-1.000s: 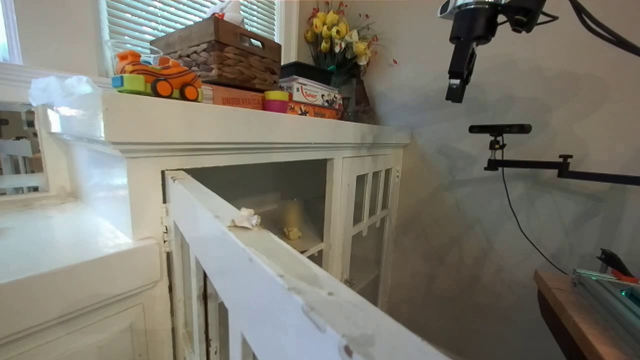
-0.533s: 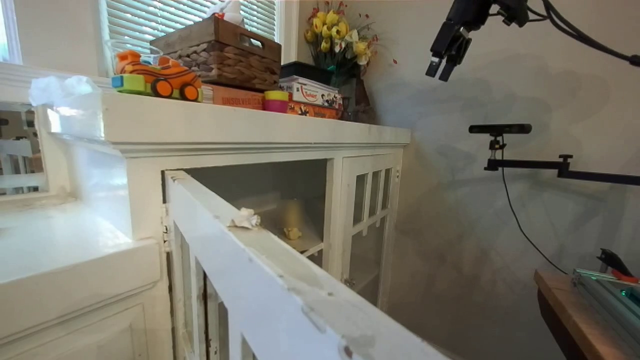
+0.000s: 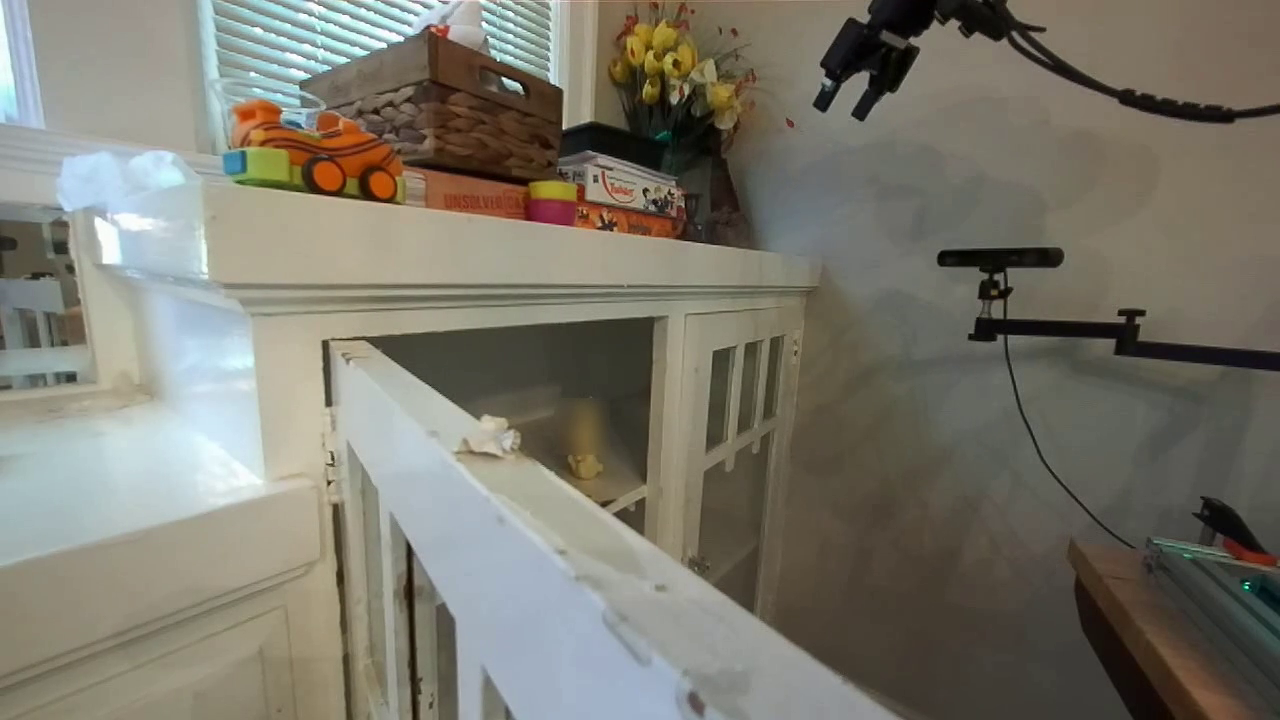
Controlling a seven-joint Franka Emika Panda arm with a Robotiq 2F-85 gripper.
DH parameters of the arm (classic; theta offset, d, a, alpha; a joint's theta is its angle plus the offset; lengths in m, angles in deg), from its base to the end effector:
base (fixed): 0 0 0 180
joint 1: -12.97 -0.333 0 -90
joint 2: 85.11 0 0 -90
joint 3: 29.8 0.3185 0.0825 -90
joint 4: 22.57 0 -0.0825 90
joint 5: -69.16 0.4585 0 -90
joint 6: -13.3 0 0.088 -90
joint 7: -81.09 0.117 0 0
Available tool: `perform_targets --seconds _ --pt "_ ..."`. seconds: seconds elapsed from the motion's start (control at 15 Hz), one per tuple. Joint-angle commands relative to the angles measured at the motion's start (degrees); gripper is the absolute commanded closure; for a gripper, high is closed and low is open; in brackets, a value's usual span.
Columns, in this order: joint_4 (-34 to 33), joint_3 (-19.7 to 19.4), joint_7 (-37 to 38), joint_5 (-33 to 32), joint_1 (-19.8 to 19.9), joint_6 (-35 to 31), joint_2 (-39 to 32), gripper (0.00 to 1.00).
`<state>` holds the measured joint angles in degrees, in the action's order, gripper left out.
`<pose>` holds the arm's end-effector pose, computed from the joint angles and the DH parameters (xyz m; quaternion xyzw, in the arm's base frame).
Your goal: Remove the marker and green ball from the black tray and put them on the cabinet top
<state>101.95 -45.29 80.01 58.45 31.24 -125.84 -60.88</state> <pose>0.4519 -0.3259 0.6114 0.9169 -0.2274 0.3045 0.1220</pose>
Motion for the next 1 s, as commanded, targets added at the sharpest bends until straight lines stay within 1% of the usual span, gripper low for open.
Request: perform_targets --seconds 0.0,0.13,0.27,0.67,0.73,0.93 --pt "-10.45 -0.22 2.64 1.35 -0.19 -1.0 -9.96 0.0" --pt "-15.73 -0.22 3.82 1.48 -0.31 -0.79 -14.48 0.0" --pt "-20.97 -0.27 5.4 1.82 -0.39 0.85 -18.3 0.0" --pt "-32.73 -0.52 4.08 5.4 -1.0 1.6 -27.18 0.0" --pt "-27.31 -0.48 4.43 3.14 -0.9 -0.35 -23.69 0.0" --pt "-28.16 -0.53 4.42 3.24 -0.92 -0.3 -24.69 0.0"
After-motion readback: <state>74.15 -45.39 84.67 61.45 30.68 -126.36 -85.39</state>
